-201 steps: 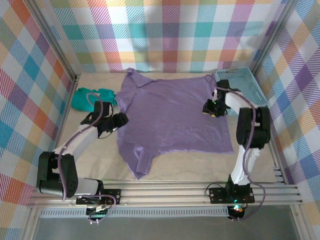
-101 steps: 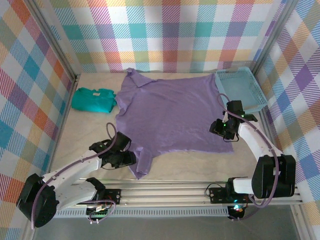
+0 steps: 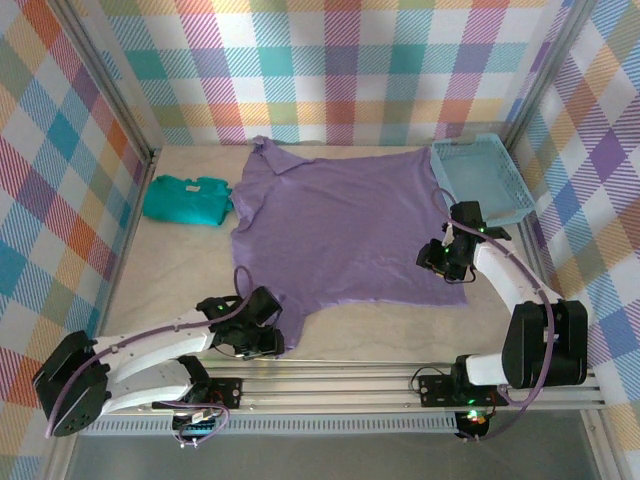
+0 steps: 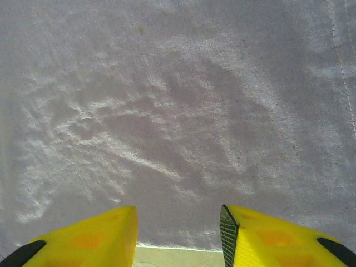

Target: Fold the inside-out t-shirt

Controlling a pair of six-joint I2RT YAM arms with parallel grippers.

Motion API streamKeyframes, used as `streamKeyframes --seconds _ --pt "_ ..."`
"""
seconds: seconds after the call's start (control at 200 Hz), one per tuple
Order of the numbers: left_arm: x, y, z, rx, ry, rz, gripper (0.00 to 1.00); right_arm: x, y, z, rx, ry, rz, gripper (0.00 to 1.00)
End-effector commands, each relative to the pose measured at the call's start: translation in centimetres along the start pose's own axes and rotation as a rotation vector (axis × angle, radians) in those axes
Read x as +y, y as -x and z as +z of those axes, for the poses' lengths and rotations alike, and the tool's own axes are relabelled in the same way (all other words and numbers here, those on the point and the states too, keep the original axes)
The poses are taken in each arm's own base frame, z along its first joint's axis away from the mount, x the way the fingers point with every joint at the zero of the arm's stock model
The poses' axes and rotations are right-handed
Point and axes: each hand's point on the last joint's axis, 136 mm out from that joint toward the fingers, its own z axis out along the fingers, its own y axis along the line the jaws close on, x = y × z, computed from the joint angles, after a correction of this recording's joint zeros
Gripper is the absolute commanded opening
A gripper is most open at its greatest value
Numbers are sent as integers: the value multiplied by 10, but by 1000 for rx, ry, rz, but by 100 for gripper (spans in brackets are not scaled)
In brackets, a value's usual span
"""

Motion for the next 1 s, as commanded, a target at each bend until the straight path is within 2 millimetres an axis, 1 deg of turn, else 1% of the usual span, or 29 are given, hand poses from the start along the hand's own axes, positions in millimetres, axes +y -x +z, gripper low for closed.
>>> streamKeyframes --seconds 0.0,0.1,0.185,0.265,0.325,0.365,0.395,0.47,0.545,0.63,0.685,0.795,0.93,0.995 --pt "-9 -1 10 13 -24 -2 40 -1 -2 -3 -1 -12 -15 45" --pt "-1 -3 18 29 18 6 32 -7 -2 -4 -7 -42 -18 45" --pt "8 -2 20 17 55 11 19 -11 0 -5 -15 -65 -15 46" --pt "9 0 13 -6 58 16 11 -20 1 -4 -16 -91 4 47" --pt "9 3 5 -28 45 15 5 -29 1 -4 -15 -84 52 49" --pt "12 4 2 -38 41 4 2 -37 1 -3 -17 -76 100 49" --pt "14 4 -1 -45 34 -4 0 -47 1 -4 -25 -82 143 50" --pt "15 6 -9 -61 4 -22 0 -71 -1 -6 -42 -128 217 52" --pt "15 7 -18 -77 -19 -29 0 -90 -8 -4 -31 -168 273 53" --pt "15 9 -27 -86 -35 -31 0 -100 -16 -3 -6 -214 305 53" --pt "14 10 -32 -86 -39 -30 0 -110 -20 -3 3 -271 322 54" --pt "15 12 -42 -97 -43 -25 0 -118 -26 2 43 -319 338 54" --pt "12 12 -45 -95 -79 -32 0 -123 -33 15 108 -335 347 52" --pt "10 13 -46 -94 -92 -32 0 -124 -36 17 125 -344 351 51"
